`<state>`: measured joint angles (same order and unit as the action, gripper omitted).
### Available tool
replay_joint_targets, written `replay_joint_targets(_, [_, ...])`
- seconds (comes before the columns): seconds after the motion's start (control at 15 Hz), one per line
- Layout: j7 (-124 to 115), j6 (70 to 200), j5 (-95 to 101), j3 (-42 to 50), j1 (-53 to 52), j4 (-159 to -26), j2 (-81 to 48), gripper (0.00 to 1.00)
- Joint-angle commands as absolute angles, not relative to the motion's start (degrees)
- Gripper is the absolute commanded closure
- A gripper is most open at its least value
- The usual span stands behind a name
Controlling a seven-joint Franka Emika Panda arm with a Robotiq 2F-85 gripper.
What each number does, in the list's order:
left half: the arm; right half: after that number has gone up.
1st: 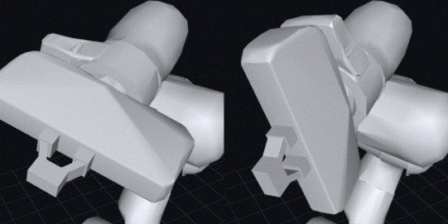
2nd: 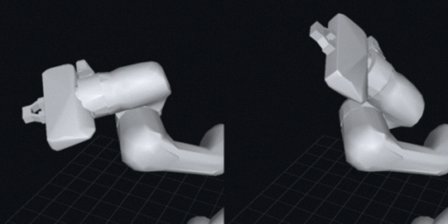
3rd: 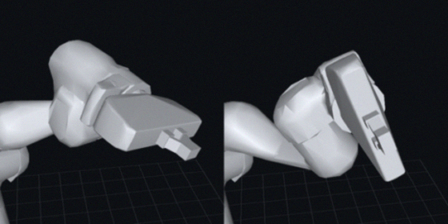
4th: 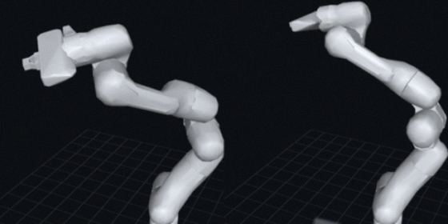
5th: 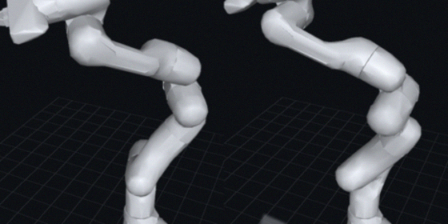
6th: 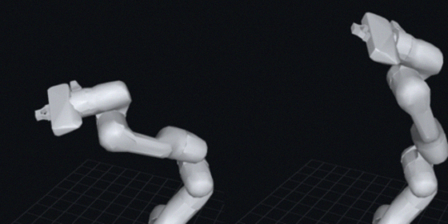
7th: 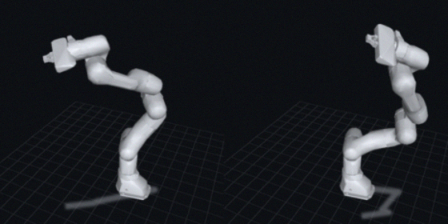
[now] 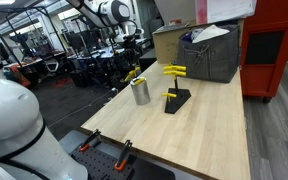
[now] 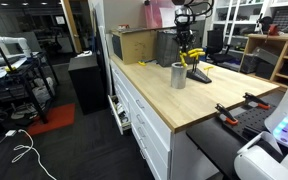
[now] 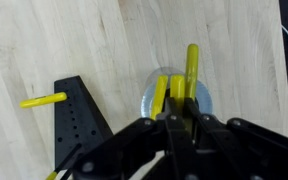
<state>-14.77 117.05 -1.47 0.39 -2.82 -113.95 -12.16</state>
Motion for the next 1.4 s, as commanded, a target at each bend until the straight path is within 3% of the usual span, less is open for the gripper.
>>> replay_joint_targets(0.0, [-15.85, 119.06, 0.88, 0.30, -3.39, -113.46, -12.96, 0.97])
replay_joint_targets(1.33, [-24.99, 117.88, 4.19, 0.98, -6.52, -108.11, -19.97, 0.97])
